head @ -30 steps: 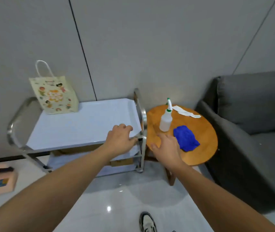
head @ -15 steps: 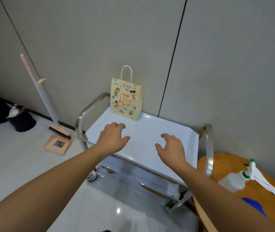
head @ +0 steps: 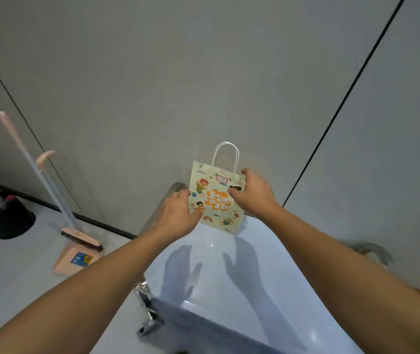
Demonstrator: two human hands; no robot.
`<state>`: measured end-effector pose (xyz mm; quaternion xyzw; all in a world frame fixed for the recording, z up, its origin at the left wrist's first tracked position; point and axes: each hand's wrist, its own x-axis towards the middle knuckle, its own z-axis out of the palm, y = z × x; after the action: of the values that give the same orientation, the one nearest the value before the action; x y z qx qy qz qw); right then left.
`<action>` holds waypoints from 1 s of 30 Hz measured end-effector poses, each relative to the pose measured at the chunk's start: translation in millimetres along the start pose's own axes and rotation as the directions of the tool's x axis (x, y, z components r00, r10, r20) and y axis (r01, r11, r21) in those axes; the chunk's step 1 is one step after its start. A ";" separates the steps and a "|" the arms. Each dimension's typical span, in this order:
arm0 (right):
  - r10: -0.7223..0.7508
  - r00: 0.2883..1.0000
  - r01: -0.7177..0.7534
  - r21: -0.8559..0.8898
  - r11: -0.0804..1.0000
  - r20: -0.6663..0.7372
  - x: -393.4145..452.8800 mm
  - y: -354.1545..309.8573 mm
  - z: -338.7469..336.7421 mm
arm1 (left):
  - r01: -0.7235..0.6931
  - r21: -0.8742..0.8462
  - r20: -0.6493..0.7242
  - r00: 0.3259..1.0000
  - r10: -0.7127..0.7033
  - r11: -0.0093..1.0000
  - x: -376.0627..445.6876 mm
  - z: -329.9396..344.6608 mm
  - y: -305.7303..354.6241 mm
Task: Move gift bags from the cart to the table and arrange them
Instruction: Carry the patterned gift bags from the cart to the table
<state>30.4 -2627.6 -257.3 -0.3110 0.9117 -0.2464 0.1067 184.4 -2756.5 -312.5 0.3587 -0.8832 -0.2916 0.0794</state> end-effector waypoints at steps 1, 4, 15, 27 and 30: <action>0.013 1.000 -0.013 0.018 1.000 -0.010 17.5 -9.1 -2.1 | -0.010 -0.005 0.000 1.000 0.010 1.000 15.4 -2.6 -2.5; 0.030 0.999 -0.030 0.015 0.999 -0.027 61.8 -33.5 -6.8 | -0.009 -0.034 0.010 1.000 0.009 0.999 51.5 -3.8 -8.8; 0.190 0.978 -0.162 0.255 0.953 -0.088 93.0 -37.3 5.7 | -0.130 -0.044 -0.029 0.991 0.129 0.990 106.7 19.9 15.4; 0.288 0.918 -0.199 0.313 0.929 -0.273 -39.8 4.7 -112.1 | -0.538 0.048 0.001 0.843 0.539 0.842 14.9 44.4 138.5; 0.390 0.872 -0.284 0.342 0.896 -0.295 -108.9 37.5 -142.1 | -0.638 0.016 0.057 0.770 0.636 0.770 -38.1 67.3 180.8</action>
<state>47.1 -2480.0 -150.6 -0.0767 0.9103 -0.4059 0.0257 82.5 -2596.2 -261.4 0.0327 -0.9589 -0.2410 0.1458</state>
